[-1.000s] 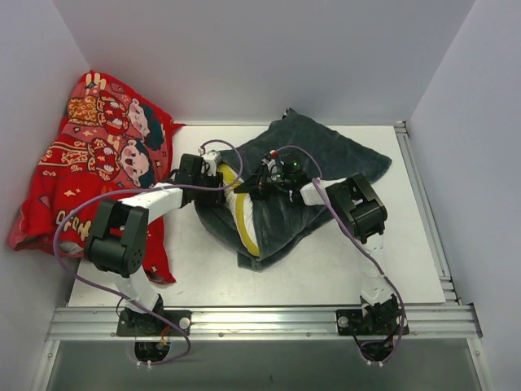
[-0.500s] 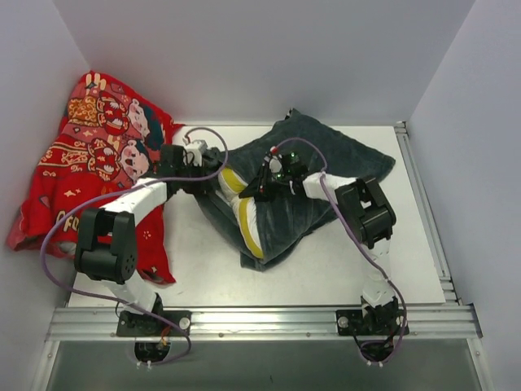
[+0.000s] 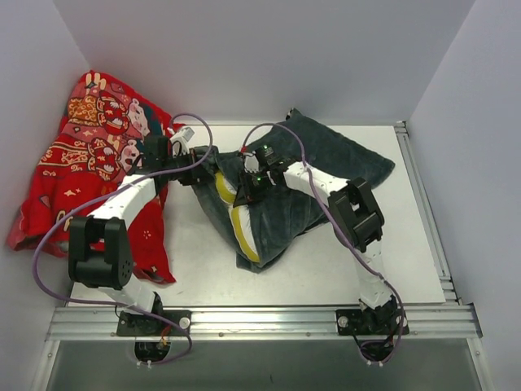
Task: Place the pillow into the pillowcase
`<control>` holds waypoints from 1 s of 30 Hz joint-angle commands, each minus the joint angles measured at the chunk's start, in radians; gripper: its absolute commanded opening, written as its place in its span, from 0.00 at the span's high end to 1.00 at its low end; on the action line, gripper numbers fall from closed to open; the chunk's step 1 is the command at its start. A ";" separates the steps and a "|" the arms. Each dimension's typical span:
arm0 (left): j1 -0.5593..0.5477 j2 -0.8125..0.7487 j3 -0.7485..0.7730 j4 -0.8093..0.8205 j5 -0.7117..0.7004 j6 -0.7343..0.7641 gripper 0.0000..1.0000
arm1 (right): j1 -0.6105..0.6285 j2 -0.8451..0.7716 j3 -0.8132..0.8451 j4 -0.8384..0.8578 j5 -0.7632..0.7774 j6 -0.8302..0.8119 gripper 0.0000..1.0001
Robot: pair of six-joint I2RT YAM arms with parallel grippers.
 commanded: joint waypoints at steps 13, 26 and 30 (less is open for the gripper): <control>-0.042 -0.081 0.184 0.309 0.222 -0.120 1.00 | 0.048 0.253 0.170 -0.572 0.082 -0.266 1.00; -0.087 -0.247 -0.092 -0.238 0.226 0.240 1.00 | -0.147 0.033 0.222 -0.110 -0.239 0.166 1.00; -0.085 -0.171 -0.018 -0.205 0.215 0.236 1.00 | -0.092 0.032 0.180 -0.110 -0.235 0.158 1.00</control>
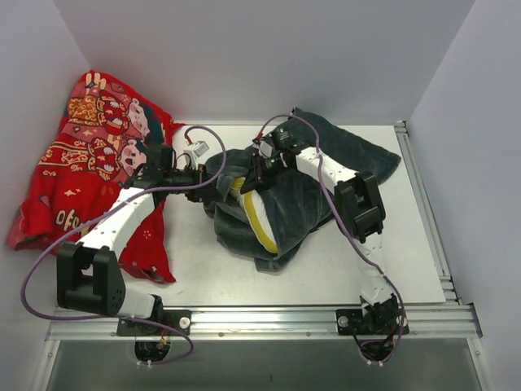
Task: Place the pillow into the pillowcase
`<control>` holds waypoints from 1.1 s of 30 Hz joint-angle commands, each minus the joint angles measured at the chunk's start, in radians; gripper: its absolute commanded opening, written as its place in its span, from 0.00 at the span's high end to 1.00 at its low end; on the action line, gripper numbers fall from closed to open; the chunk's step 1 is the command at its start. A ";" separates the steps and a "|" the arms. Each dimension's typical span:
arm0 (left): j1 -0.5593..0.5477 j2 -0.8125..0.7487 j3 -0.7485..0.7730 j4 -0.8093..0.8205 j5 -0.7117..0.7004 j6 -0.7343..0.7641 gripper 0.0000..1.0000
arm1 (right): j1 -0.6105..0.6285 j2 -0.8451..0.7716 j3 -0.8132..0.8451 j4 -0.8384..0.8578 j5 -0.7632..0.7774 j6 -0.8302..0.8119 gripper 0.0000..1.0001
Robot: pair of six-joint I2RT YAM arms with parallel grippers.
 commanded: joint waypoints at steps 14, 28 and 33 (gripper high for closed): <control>-0.101 0.110 0.041 -0.015 0.087 0.011 0.99 | 0.105 -0.030 -0.031 -0.195 0.057 -0.350 1.00; -0.178 0.123 0.440 -0.334 -0.146 0.427 0.25 | -0.157 -0.494 -0.233 -0.604 0.098 -0.635 0.25; -0.201 0.329 0.483 -0.251 -0.303 0.427 0.27 | -0.351 -0.559 -0.327 -0.615 0.251 -0.559 0.24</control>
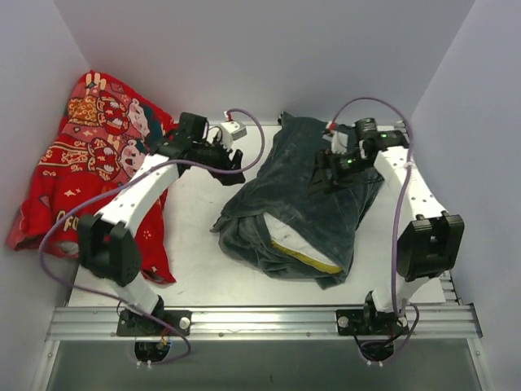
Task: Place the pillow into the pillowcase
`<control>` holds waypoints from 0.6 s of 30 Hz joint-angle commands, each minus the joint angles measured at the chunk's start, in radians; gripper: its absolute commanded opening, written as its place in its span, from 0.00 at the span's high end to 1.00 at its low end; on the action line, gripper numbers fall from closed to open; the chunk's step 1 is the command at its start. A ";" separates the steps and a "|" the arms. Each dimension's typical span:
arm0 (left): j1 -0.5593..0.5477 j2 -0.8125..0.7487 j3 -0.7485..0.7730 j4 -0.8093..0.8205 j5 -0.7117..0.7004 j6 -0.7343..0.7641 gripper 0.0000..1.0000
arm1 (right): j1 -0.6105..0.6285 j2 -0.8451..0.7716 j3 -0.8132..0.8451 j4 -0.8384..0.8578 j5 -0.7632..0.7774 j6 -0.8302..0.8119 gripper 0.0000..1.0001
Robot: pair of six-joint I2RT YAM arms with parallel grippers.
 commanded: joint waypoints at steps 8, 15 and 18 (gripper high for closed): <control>-0.070 0.273 -0.002 0.045 -0.048 0.142 0.37 | -0.204 0.074 -0.210 -0.190 0.326 -0.005 0.26; -0.114 0.114 -0.273 0.009 0.081 0.195 0.63 | -0.121 0.314 0.043 -0.109 0.213 0.044 0.47; -0.139 0.020 -0.372 -0.003 0.092 0.178 0.64 | -0.063 0.429 0.270 -0.112 0.197 0.064 0.55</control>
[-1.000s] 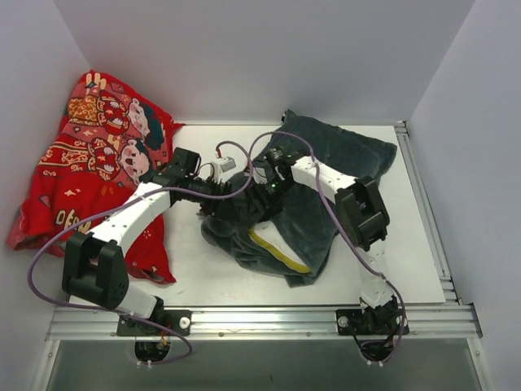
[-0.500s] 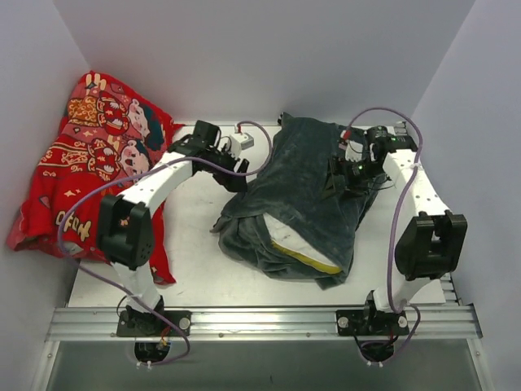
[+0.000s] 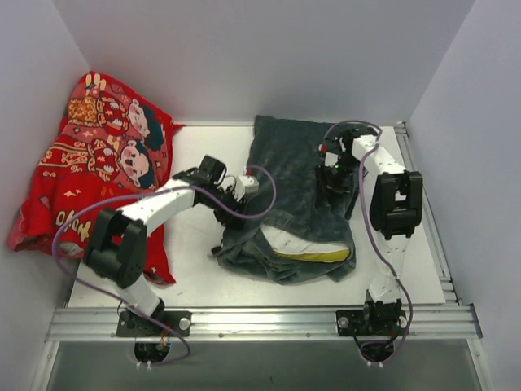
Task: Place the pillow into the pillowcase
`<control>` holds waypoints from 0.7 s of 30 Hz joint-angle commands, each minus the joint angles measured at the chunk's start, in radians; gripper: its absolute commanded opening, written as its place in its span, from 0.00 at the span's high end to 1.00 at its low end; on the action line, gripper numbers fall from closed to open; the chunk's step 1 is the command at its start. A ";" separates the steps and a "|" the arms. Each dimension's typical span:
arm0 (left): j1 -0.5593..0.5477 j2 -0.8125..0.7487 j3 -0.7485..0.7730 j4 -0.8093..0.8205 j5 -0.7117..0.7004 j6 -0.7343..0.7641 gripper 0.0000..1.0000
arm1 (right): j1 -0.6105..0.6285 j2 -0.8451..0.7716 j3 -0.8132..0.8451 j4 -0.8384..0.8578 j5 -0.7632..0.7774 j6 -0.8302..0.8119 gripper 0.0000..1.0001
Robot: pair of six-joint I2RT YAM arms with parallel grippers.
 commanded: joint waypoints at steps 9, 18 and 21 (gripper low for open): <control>0.063 -0.118 0.067 -0.115 -0.096 -0.064 0.45 | 0.102 -0.043 -0.012 0.075 -0.065 0.052 1.00; 0.069 0.334 0.290 -0.068 -0.139 -0.181 0.52 | 0.152 -0.180 -0.363 0.093 -0.050 -0.039 1.00; 0.054 0.534 0.607 -0.071 -0.128 -0.203 0.53 | 0.183 -0.219 -0.432 0.079 -0.112 -0.051 1.00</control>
